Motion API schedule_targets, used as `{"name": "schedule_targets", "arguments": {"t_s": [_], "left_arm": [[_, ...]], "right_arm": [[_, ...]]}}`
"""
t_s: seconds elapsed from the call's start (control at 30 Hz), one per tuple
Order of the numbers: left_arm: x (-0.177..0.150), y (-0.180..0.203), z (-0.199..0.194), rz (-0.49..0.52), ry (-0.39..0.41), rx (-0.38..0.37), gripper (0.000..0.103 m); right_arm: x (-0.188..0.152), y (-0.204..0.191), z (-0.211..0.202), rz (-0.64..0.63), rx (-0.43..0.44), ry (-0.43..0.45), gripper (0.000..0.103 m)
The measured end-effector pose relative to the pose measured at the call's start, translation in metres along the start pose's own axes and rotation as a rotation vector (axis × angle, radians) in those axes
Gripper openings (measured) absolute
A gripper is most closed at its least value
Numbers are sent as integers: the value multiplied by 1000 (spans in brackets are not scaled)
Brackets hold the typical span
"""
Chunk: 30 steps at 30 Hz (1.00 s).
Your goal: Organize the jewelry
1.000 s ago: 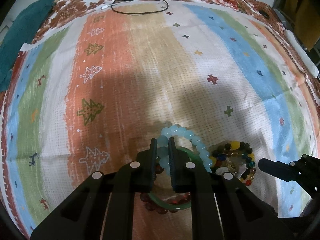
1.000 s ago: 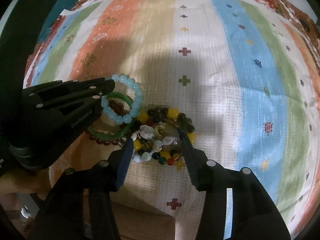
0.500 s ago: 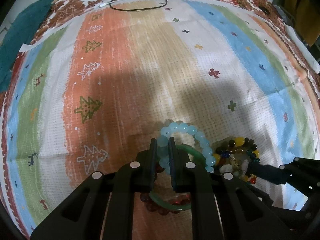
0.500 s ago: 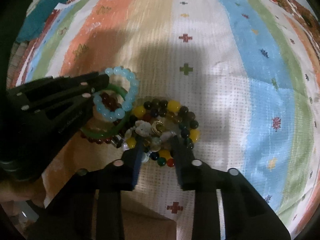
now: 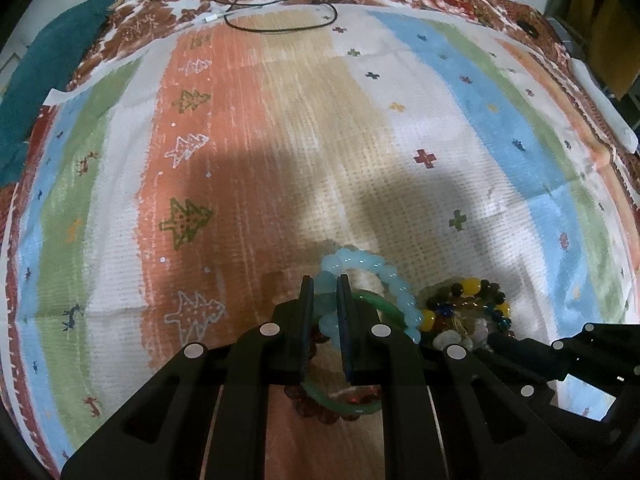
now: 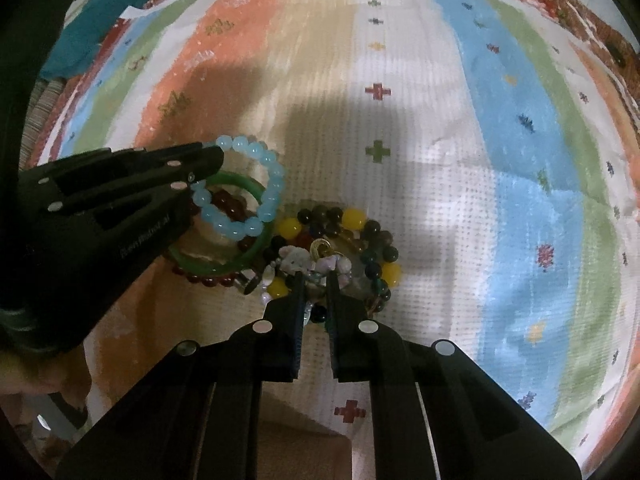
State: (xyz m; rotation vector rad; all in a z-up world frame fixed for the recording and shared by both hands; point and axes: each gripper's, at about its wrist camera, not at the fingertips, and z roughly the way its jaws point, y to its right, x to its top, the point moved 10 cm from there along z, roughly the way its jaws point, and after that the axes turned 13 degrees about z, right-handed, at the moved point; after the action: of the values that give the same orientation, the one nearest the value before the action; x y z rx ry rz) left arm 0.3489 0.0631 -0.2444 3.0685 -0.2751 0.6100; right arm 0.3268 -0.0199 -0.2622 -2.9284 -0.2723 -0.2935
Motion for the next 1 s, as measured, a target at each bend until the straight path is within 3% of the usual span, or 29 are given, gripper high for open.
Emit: {"name": "schedule_targets", "arguments": {"t_s": [0.17, 0.57, 1.0], "left_arm": [[-3, 0, -8, 24, 2, 37, 11], [-2, 1, -49, -33, 72, 19, 11], [-18, 12, -80, -7, 98, 50, 11]], "right_arm": [[-2, 3, -14, -6, 1, 28, 11], [-3, 11, -53, -29, 16, 113, 11], [-11, 5, -82, -49, 29, 179, 11]]}}
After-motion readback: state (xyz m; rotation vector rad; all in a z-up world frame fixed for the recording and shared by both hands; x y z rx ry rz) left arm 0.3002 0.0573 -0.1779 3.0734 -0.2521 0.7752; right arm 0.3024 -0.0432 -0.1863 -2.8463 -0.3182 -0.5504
